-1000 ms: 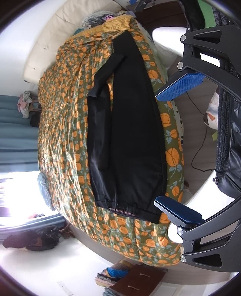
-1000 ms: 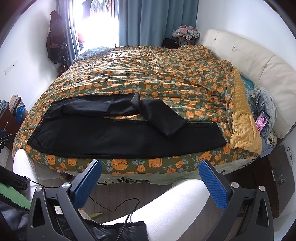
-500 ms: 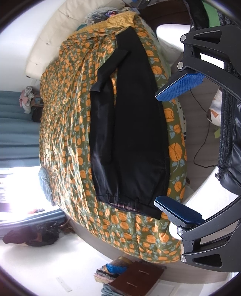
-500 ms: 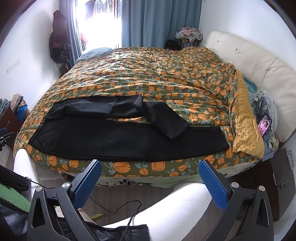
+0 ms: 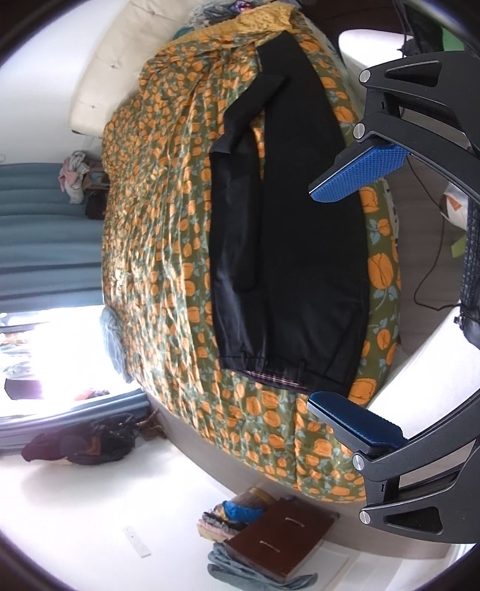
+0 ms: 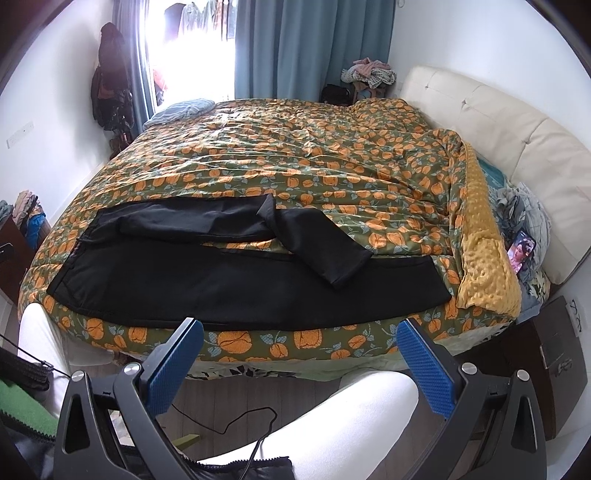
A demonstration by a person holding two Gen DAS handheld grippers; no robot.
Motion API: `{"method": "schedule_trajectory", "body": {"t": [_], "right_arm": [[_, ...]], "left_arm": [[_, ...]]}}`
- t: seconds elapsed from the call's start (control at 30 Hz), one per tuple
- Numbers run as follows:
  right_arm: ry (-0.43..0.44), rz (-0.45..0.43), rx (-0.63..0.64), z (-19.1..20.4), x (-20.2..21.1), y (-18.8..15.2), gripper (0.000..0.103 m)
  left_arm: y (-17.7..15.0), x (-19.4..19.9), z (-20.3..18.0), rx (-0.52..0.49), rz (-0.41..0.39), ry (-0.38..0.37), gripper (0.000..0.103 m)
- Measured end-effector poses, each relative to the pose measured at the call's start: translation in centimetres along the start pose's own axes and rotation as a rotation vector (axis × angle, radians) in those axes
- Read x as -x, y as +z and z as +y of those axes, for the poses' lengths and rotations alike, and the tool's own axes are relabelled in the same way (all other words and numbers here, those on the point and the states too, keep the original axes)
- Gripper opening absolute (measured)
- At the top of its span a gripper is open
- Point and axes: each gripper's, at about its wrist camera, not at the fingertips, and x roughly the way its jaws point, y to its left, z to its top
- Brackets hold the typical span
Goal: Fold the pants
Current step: 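Move both tools toward the trousers, lowering toward the folded leg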
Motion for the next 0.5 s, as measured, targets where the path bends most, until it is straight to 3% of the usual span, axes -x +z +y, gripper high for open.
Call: {"method": "schedule_trajectory", "body": {"t": [0.13,0.2,0.3,0.4,0.5], "right_arm": [[-0.038,-0.02,0.028,0.5,-0.5,0.4,0.103],[-0.051,-0.069,0.027,1.0,-0.9,1.1,0.103],[0.013,-0.09,-0.008,2.1,-2.0,2.6,0.103],[0.054,-0.143,0.03,4.0,-1.4,3.6,0.103],[0.007,-0.202,0.113,5.8,-0.9,4.0,0.103]], "left_arm": [[0.7,0.2,-1.1,-0.018,-0.063,-0.018,0.103],[1.3,0.1,-1.8,-0.01,-0.108,-0.062,0.103],[2.3,-0.2,-3.1,-0.012,-0.132,-0.09,0.103],[2.7,0.5,-3.9,-0.044,-0.182,-0.071,0.103],[2.2,0.2,-4.0,-0.057,-0.175,-0.039,0.103]]}}
